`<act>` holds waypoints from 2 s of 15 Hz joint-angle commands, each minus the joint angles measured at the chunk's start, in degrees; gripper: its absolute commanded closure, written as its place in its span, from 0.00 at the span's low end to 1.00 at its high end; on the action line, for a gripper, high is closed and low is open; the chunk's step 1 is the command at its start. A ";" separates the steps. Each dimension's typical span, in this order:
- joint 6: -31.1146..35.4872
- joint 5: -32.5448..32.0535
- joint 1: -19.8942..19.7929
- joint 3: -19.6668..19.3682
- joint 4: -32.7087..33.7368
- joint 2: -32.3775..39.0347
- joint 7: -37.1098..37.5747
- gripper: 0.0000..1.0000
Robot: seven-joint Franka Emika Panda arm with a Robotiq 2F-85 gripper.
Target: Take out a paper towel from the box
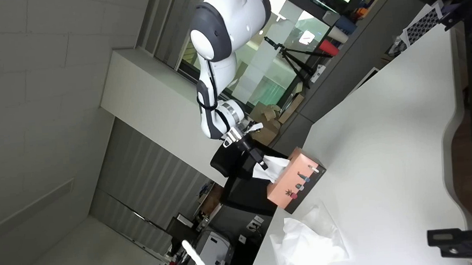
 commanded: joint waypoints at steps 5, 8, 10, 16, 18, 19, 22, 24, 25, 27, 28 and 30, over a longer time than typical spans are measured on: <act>-13.81 -0.49 -0.09 -2.13 16.31 6.52 1.89 0.33; -12.82 0.45 -1.50 -1.67 17.35 6.21 1.35 0.55; -14.15 0.91 -2.27 -1.29 17.63 5.99 1.50 0.67; -17.61 1.67 -2.48 -1.67 18.31 6.77 3.23 0.60; -14.88 1.30 -1.88 -1.98 18.46 7.16 3.76 0.63; -13.25 1.13 -1.56 -2.13 18.47 7.27 4.04 0.58; -8.94 0.93 -0.69 -2.27 18.09 7.10 4.49 0.38; -6.81 0.82 -0.06 -2.28 17.59 7.10 4.52 0.24; -6.03 0.78 0.27 -2.27 17.36 7.19 4.40 0.16; -5.82 0.84 0.81 -2.14 17.08 7.57 4.22 0.05; -6.83 1.01 0.96 -1.89 17.04 7.84 3.99 0.01; -8.56 1.25 1.29 -1.61 17.33 8.69 3.83 0.00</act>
